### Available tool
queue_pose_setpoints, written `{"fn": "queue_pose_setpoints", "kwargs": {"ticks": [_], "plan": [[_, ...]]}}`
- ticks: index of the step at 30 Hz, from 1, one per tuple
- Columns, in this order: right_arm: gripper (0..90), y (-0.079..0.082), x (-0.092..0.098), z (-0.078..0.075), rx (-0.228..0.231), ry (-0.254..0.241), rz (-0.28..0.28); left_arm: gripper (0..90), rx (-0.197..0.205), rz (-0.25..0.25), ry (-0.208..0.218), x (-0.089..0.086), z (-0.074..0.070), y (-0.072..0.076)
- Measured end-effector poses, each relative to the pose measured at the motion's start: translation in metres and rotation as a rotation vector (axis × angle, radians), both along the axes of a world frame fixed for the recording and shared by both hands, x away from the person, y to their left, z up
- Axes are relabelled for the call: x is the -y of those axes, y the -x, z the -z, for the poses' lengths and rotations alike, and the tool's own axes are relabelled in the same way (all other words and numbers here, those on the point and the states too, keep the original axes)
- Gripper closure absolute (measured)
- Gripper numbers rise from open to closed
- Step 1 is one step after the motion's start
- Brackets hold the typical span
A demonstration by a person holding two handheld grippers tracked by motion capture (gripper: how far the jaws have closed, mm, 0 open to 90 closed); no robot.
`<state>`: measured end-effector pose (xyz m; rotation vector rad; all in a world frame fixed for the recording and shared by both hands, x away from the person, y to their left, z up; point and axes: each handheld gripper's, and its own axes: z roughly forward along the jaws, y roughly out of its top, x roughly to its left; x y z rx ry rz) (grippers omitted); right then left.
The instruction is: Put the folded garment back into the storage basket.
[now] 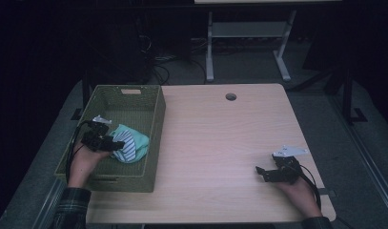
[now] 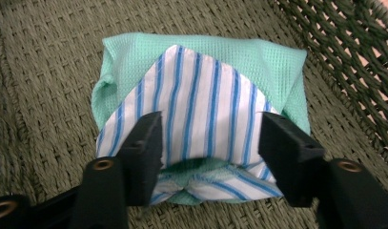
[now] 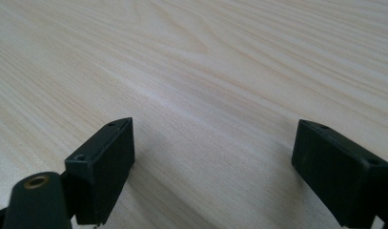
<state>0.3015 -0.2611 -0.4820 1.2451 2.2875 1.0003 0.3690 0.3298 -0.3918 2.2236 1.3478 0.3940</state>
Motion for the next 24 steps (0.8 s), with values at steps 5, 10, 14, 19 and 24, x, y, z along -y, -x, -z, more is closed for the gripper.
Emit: {"fn": "queue_pose_setpoints", "kwargs": {"ticks": [5,10,14,19,24], "plan": [[14.0,0.0,0.0,0.0,0.0,0.0,0.001,23.4,0.015,-0.005,0.02,-0.002,-0.003,0.0],[14.0,0.0,0.0,0.0,0.0,-0.001,0.003,14.6,0.011,0.002,0.039,-0.003,-0.006,0.001],[14.0,0.0,0.0,0.0,0.001,0.001,0.001,13.8,0.015,0.012,0.05,0.0,-0.012,0.002],[14.0,0.0,0.0,0.0,0.001,0.001,0.001,13.9,0.028,0.04,0.075,0.011,-0.025,0.004],[14.0,0.0,0.0,0.0,0.002,0.001,0.001,13.9,0.054,0.074,0.098,0.023,-0.04,0.006]]}}
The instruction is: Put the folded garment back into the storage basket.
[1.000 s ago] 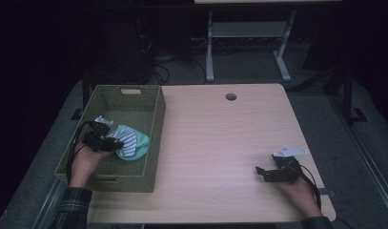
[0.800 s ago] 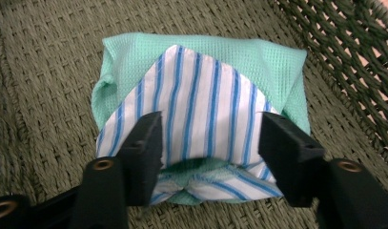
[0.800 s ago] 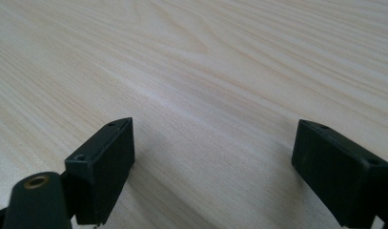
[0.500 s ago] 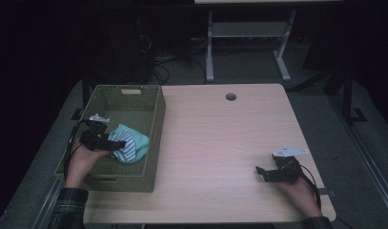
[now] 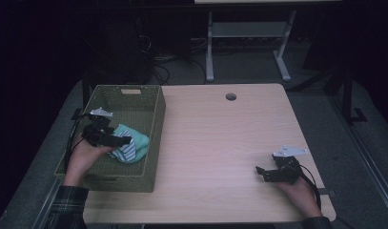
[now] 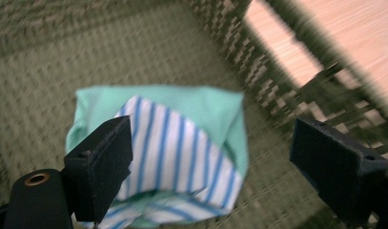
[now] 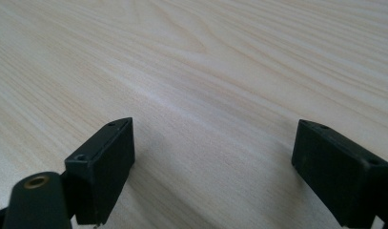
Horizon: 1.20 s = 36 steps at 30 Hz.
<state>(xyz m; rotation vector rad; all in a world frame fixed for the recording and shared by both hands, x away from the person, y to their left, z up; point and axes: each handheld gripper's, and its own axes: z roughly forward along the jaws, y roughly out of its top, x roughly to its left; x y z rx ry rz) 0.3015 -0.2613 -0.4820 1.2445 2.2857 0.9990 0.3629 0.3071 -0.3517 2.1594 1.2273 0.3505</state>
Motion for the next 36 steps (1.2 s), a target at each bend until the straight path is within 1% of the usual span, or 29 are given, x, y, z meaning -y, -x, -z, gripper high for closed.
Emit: {"fn": "queue_pose_setpoints", "kwargs": {"ticks": [3,5,8,10,12,18,22,28,31,33,36], "plan": [[14.0,0.0,0.0,0.0,0.0,0.0,0.0,13.9,0.013,0.022,0.007,0.009,-0.007,0.001],[14.0,0.0,0.0,0.0,0.0,0.0,0.0,13.9,0.025,0.037,0.027,0.016,-0.011,0.002],[14.0,0.0,0.0,0.0,0.0,0.0,0.0,13.9,0.037,0.069,0.03,0.027,-0.016,0.004],[14.0,0.0,0.0,0.0,0.001,0.0,0.001,13.9,0.045,0.084,0.037,0.035,-0.019,0.005],[14.0,0.0,0.0,0.0,0.001,0.0,0.0,14.0,0.053,0.103,0.054,0.045,-0.022,0.006],[14.0,0.0,0.0,0.0,0.001,0.0,0.001,14.0,0.082,0.165,0.08,0.072,-0.028,0.009],[14.0,0.0,0.0,0.0,0.0,0.0,0.001,14.0,0.095,0.195,0.102,0.092,-0.029,0.011],[14.0,0.0,0.0,0.0,0.001,0.0,0.001,14.0,0.099,0.258,0.118,0.121,-0.026,0.014],[14.0,0.0,0.0,0.0,0.0,0.0,0.001,14.0,0.101,0.269,0.132,0.133,-0.022,0.015],[14.0,0.0,0.0,0.0,0.0,-0.001,0.001,14.0,0.105,0.284,0.128,0.142,-0.02,0.016],[14.0,0.0,0.0,0.0,0.001,-0.001,0.001,14.2,0.104,0.305,0.149,0.155,-0.014,0.019]]}}
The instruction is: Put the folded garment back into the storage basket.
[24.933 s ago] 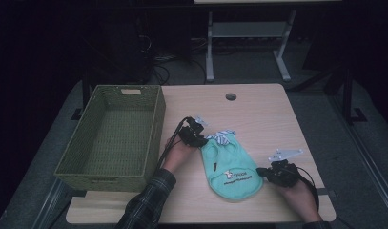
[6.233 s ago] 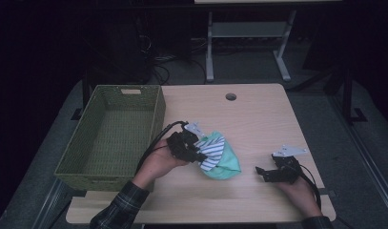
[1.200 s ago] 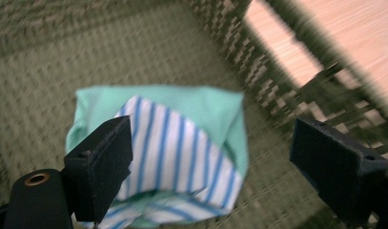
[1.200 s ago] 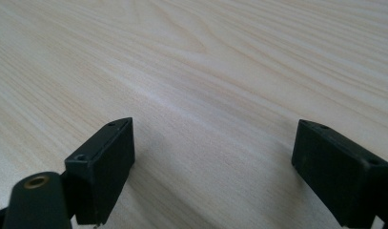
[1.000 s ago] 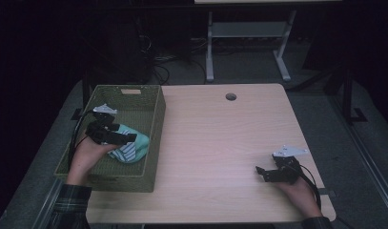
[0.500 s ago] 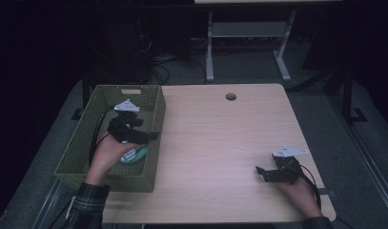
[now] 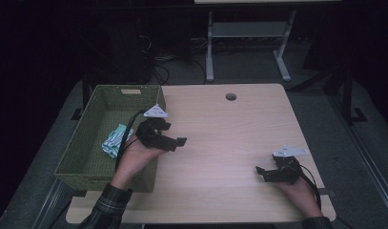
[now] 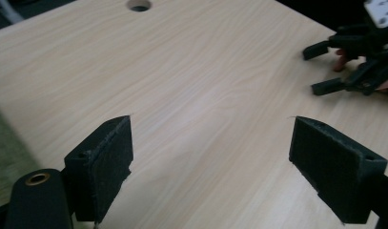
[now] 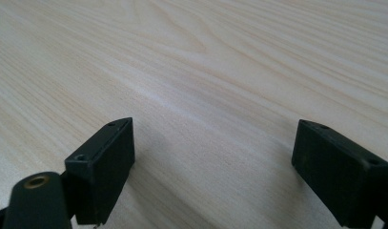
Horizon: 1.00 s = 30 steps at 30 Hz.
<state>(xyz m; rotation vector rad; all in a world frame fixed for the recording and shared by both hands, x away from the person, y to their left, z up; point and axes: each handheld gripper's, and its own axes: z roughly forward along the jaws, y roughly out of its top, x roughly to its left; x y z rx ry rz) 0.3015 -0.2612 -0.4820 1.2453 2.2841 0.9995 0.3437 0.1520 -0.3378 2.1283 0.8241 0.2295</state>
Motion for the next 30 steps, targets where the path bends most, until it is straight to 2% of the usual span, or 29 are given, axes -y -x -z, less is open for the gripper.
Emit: {"fn": "queue_pose_setpoints", "kwargs": {"ticks": [8,12,17,25,30], "plan": [[14.0,0.0,0.0,0.0,-0.001,0.0,0.0,14.2,0.013,0.062,-0.033,0.039,0.023,0.009],[14.0,0.0,0.0,0.0,0.0,0.0,0.0,14.2,0.023,0.067,-0.037,0.052,0.036,0.012],[14.0,0.0,0.0,0.0,-0.001,0.0,0.0,14.2,0.055,0.066,-0.05,0.061,0.054,0.015],[14.0,0.0,0.0,0.0,-0.001,0.0,0.0,14.2,0.058,0.049,-0.067,0.067,0.085,0.015],[14.0,0.0,0.0,0.0,-0.001,0.0,-0.002,14.1,0.054,0.042,-0.096,0.069,0.103,0.013]]}}
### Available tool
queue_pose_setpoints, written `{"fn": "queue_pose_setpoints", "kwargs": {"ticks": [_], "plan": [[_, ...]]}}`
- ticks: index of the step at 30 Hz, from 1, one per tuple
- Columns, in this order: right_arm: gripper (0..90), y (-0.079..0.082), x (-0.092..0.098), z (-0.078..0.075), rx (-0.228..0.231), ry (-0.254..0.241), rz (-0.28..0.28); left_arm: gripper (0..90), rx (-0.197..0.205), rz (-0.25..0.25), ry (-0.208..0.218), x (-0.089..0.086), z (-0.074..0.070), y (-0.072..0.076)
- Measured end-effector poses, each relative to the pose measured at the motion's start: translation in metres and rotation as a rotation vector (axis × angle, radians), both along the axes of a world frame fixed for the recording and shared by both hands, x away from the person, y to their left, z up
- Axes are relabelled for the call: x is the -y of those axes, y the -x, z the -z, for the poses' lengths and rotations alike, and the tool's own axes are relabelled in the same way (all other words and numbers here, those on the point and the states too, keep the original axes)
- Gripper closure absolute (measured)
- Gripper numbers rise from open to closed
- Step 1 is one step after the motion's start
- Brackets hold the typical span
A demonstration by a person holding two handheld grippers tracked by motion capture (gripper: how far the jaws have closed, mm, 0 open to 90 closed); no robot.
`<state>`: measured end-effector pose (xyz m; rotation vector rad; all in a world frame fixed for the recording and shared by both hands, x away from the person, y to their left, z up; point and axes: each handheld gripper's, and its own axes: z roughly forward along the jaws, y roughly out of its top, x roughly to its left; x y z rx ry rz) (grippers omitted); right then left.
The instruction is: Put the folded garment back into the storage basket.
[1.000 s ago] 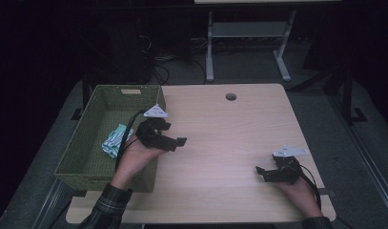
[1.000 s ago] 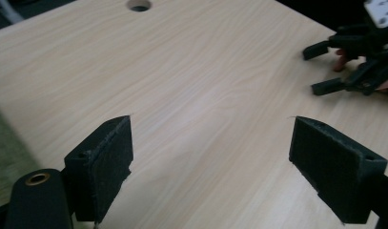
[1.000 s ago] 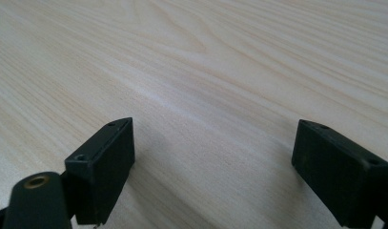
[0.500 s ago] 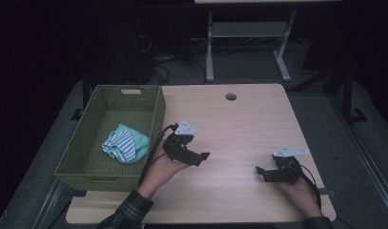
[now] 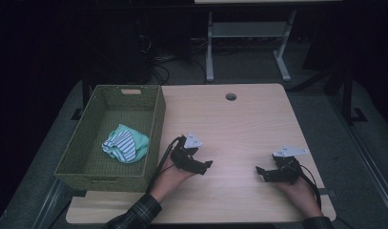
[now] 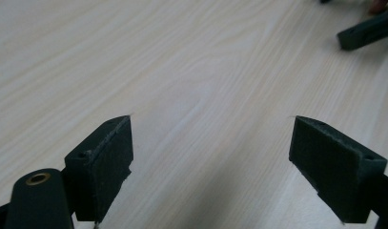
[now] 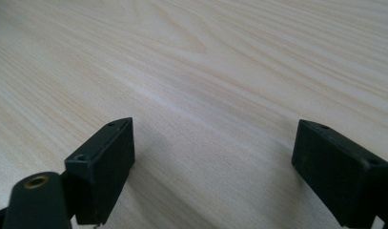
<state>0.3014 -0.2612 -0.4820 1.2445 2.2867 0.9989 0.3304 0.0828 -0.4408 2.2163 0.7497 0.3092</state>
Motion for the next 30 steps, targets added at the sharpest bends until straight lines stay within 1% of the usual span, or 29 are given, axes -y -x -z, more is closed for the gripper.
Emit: {"fn": "queue_pose_setpoints", "kwargs": {"ticks": [2,5,6,10,12,14,15,16,17,19,21,30], "plan": [[14.0,0.0,0.0,0.0,0.0,-0.001,0.0,14.1,0.002,-0.012,-0.002,0.001,0.007,0.0],[14.0,0.0,0.0,0.0,0.0,-0.001,0.0,14.1,0.004,-0.019,-0.02,0.0,0.015,-0.001],[14.0,0.0,0.0,0.0,0.0,-0.002,0.0,14.1,0.011,-0.02,-0.029,0.0,0.017,-0.001],[14.0,0.0,0.0,0.0,0.0,-0.001,0.0,14.1,0.027,-0.03,-0.041,0.0,0.022,-0.001],[14.0,0.0,0.0,0.0,0.0,-0.002,-0.001,14.1,0.017,-0.033,-0.052,0.001,0.026,-0.001],[14.0,0.0,0.0,0.0,0.0,-0.001,-0.001,14.1,0.013,-0.025,-0.07,0.002,0.031,-0.002],[14.0,0.0,0.0,0.0,0.0,-0.001,-0.001,14.1,0.003,-0.028,-0.066,0.003,0.034,-0.001],[14.0,0.0,0.0,0.0,0.0,-0.002,-0.001,13.9,0.001,-0.027,-0.053,0.003,0.035,-0.001],[14.0,0.0,0.0,0.0,-0.001,-0.002,-0.001,14.0,-0.002,-0.028,-0.048,0.003,0.035,-0.002],[14.0,0.0,0.0,0.0,0.001,-0.001,-0.002,14.0,-0.006,-0.03,-0.038,0.002,0.036,-0.002],[14.0,0.0,0.0,0.0,-0.001,-0.002,-0.001,13.6,-0.001,-0.03,-0.021,0.001,0.038,-0.002],[14.0,0.0,0.0,0.0,0.001,-0.001,-0.002,13.6,-0.002,-0.022,-0.022,0.001,0.038,-0.002]]}}
